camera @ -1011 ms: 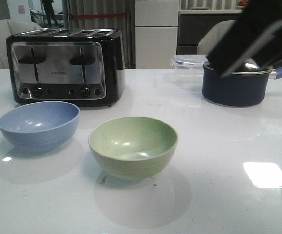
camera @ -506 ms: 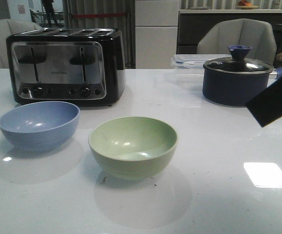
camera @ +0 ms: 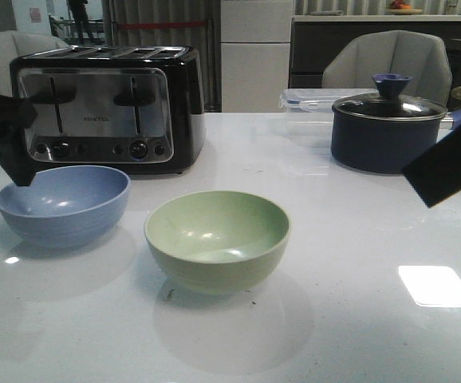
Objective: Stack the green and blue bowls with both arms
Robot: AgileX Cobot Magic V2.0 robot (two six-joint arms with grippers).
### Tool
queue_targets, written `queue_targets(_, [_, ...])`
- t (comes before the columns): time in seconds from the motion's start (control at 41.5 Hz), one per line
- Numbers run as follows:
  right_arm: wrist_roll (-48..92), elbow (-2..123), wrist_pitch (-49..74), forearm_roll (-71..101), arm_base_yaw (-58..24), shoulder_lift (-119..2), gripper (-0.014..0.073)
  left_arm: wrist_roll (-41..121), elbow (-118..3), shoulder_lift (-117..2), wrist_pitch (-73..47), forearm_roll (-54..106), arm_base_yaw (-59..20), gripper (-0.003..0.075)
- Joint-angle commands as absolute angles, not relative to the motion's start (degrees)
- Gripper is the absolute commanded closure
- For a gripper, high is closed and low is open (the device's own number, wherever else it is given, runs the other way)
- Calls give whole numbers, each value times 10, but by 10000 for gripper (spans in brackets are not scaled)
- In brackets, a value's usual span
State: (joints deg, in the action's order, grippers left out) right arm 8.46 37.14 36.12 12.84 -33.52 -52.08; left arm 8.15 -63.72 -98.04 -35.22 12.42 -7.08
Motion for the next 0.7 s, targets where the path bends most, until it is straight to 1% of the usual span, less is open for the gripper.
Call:
queue_targets(0.0, [91,386,330,127,-337,-513,20,83,-669,-993,-315,138,-75,213])
queue_targets(0.048, [91,386,330,127,-337,-513,20,83,-675,-1005,-312,138,-75,217])
queue_targets(0.096, [91,386,330,127,-337,-513,20,83,-679,-1014,-312,138,-75,240])
queue_targets(0.169, [91,386,330,127,-337,-513,20,83,-683,-1022,-309,138,-75,305])
queue_targets(0.289, [91,386,330,127,-337,-513,20,83,-684,-1026,-305,138,-75,446])
queue_targets(0.433, [91,386,330,127,-337,-513,20,83,-685,-1026,-310,138,-75,579])
queue_targets(0.482, [91,386,330,127,-337,-513,20,83,-685,-1026,-311,138,-75,612])
queue_targets(0.53, [91,386,330,127,-337,-513,20,83,-688,-1025,-316,138,-75,629])
queue_targets(0.674, [91,386,330,127,-337,-513,20,84,-719,-1011,-366,138,-76,627])
